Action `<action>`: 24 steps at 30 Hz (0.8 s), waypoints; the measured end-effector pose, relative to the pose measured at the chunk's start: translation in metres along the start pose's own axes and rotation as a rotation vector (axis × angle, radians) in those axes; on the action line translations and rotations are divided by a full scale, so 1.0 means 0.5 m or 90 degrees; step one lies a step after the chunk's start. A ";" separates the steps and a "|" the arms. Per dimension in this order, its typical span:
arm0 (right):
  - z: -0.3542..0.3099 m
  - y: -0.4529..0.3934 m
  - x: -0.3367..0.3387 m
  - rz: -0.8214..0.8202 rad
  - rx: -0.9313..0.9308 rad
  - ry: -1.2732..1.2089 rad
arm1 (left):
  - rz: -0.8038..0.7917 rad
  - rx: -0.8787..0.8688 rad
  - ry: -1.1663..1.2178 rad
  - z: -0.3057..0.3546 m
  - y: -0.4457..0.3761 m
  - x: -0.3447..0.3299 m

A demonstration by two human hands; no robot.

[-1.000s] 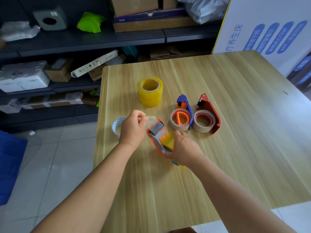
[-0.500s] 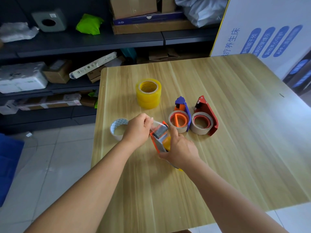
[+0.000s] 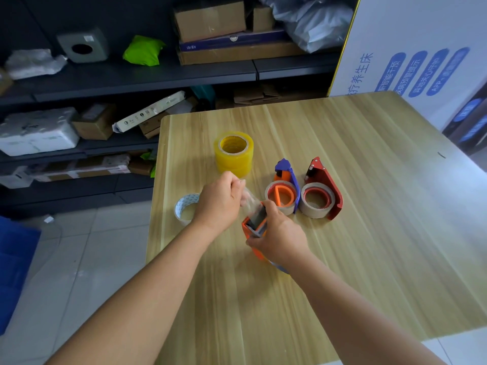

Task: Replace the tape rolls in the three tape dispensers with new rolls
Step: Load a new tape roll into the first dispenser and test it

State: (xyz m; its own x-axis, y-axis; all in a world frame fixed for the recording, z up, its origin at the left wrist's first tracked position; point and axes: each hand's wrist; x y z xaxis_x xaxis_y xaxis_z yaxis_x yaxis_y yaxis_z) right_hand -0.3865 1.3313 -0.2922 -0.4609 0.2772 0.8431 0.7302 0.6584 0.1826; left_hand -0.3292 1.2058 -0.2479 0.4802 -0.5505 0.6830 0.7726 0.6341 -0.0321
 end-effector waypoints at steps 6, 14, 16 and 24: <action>0.008 -0.014 0.031 0.059 -0.010 -0.025 | 0.011 -0.038 0.057 0.052 -0.031 0.034; 0.035 -0.015 0.061 0.076 -0.014 -0.057 | 0.102 -0.064 0.095 0.113 -0.056 0.084; 0.052 -0.005 0.062 0.074 -0.026 -0.079 | 0.128 -0.073 0.120 0.121 -0.075 0.113; 0.063 0.004 0.058 0.051 -0.015 -0.122 | 0.131 -0.063 0.114 0.129 -0.075 0.130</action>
State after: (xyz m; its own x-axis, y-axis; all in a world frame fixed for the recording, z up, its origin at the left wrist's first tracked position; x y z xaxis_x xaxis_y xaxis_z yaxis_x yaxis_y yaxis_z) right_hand -0.4141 1.3627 -0.2834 -0.4869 0.4572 0.7442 0.7790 0.6127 0.1332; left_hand -0.3539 1.1811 -0.1554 0.6904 -0.5082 0.5149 0.6836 0.6913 -0.2342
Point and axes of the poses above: each hand's wrist, its own y-axis away from the middle knuckle, its own x-axis out of the back of the hand, z = x × y, and after that the axes turned 1 degree about x, right-handed
